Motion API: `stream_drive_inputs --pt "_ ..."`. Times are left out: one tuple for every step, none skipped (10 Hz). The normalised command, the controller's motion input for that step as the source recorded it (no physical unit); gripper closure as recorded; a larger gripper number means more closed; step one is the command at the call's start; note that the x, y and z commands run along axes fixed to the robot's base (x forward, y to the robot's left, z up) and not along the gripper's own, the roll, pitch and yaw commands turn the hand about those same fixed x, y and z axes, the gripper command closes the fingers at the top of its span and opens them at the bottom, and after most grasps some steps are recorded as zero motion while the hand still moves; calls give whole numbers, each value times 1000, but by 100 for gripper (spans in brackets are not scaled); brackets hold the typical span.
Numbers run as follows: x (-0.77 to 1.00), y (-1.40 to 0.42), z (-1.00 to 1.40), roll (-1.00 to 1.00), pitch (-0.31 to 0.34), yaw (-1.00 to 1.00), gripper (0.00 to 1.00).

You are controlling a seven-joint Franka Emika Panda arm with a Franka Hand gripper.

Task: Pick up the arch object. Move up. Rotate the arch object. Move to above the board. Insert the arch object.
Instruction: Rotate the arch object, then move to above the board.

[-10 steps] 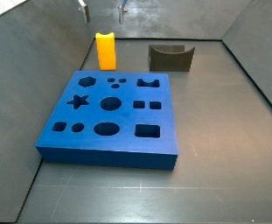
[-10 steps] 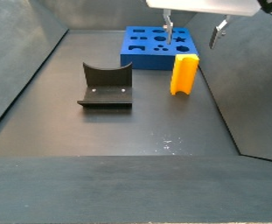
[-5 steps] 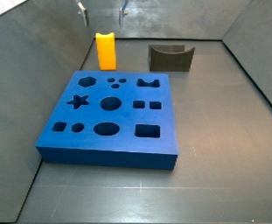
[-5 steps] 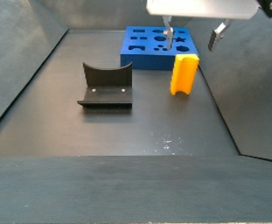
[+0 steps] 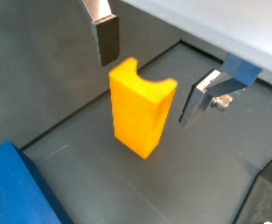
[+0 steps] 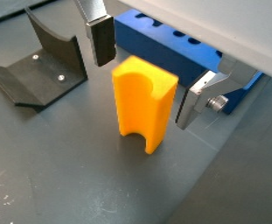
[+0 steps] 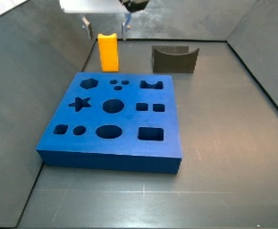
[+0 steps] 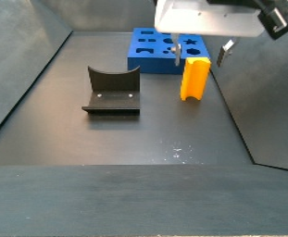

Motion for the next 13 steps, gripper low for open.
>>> stream_drive_inputs --pt "25 0 -630 -51 -58 -25 0" --pt "25 -1 -484 -64 -54 -18 0" --pt "30 -1 -401 -70 -55 -13 0" --pt "35 0 -301 -78 -54 -8 0" --pt "37 0 -252 -82 -52 -6 0" --pt "0 0 0 0 0 0 100" --pt "91 31 1000 -131 -20 43 100" --pt "90 31 1000 -131 -14 42 100" --pt "81 30 1000 -128 28 31 100" --pt "78 30 1000 -122 45 22 100" --pt "75 30 1000 -114 57 14 100" --pt "72 29 1000 -103 74 3 100" --pt "70 30 1000 -93 81 -5 100"
